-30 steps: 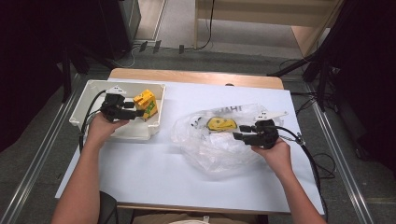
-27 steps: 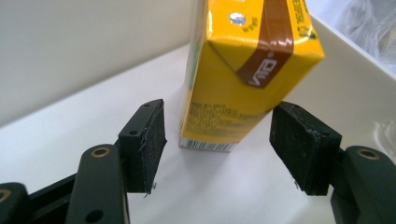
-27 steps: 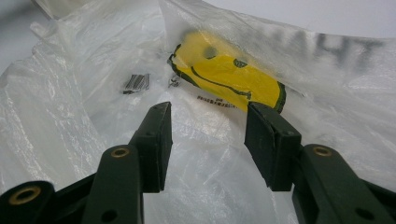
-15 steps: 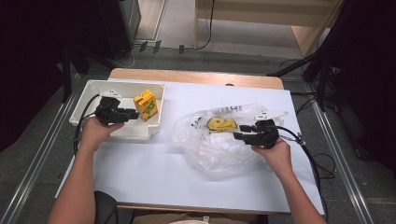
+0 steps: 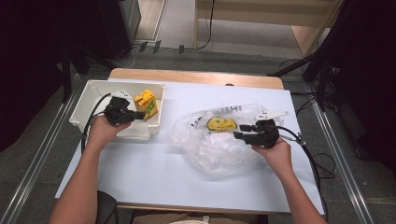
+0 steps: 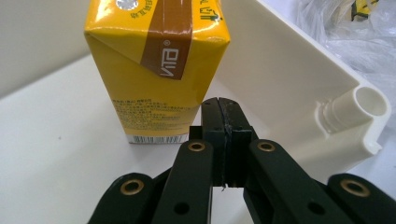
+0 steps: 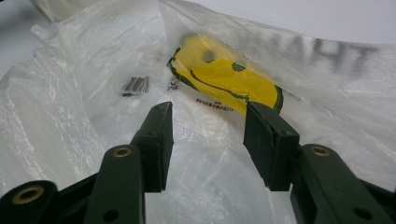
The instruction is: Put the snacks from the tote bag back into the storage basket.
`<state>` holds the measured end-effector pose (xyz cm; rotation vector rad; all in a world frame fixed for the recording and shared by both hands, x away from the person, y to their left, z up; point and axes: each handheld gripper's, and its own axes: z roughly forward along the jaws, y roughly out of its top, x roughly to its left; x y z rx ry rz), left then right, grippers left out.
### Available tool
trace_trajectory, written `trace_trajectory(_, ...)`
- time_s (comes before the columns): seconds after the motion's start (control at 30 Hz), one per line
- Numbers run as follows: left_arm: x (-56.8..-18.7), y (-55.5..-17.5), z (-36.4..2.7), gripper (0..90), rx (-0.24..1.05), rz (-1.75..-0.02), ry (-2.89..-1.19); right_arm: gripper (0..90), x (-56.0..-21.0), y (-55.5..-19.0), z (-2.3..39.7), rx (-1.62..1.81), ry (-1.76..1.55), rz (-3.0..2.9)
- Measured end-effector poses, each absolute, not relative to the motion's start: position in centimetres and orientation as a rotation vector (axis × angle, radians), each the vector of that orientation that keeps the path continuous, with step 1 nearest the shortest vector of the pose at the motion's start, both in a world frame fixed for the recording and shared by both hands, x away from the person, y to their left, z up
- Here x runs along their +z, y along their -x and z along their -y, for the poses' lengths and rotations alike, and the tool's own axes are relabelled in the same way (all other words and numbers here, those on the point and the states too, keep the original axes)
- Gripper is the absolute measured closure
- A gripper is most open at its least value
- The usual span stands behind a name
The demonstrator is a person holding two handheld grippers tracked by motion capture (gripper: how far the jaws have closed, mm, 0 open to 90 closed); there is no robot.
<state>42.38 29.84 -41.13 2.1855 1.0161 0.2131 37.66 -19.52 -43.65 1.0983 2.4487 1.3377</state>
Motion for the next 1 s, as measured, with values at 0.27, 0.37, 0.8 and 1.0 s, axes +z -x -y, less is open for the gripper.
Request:
trace_trajectory(0.27, -41.34, -42.58, -29.27, 90.0, 0.226, -1.018, -2.179, 53.5, -43.74, -37.67, 19.44, 1.33, -1.098, -2.455)
trace_trajectory(0.37, -41.51, -42.72, -29.23, 90.0, 0.23, -1.023, -2.183, 53.5, -43.75, -37.67, 19.45, 1.328, -1.096, -2.456)
trace_trajectory(0.8, -41.76, -42.98, -29.5, 90.0, 0.259, -1.053, -2.176, 53.7, -43.75, -37.65, 19.46, 1.328, -1.093, -2.458)
trace_trajectory(1.0, -41.9, -43.18, -29.75, 90.0, 0.262, -1.066, -2.167, 53.7, -43.78, -37.66, 19.42, 1.326, -1.094, -2.46)
